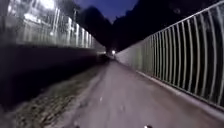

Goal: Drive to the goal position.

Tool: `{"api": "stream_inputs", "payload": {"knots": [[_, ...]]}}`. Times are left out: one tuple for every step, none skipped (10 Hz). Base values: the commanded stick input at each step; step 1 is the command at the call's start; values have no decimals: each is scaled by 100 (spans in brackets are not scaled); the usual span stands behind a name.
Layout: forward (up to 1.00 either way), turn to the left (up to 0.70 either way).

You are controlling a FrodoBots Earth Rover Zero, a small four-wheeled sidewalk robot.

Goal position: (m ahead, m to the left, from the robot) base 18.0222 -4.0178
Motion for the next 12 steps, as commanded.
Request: {"api": "stream_inputs", "payload": {"knots": [[70, 0], [70, 0], [70, 0], [70, 0], [70, 0], [70, 0], [70, 0], [70, 0], [70, 0], [70, 0], [70, 0], [70, 0]]}}
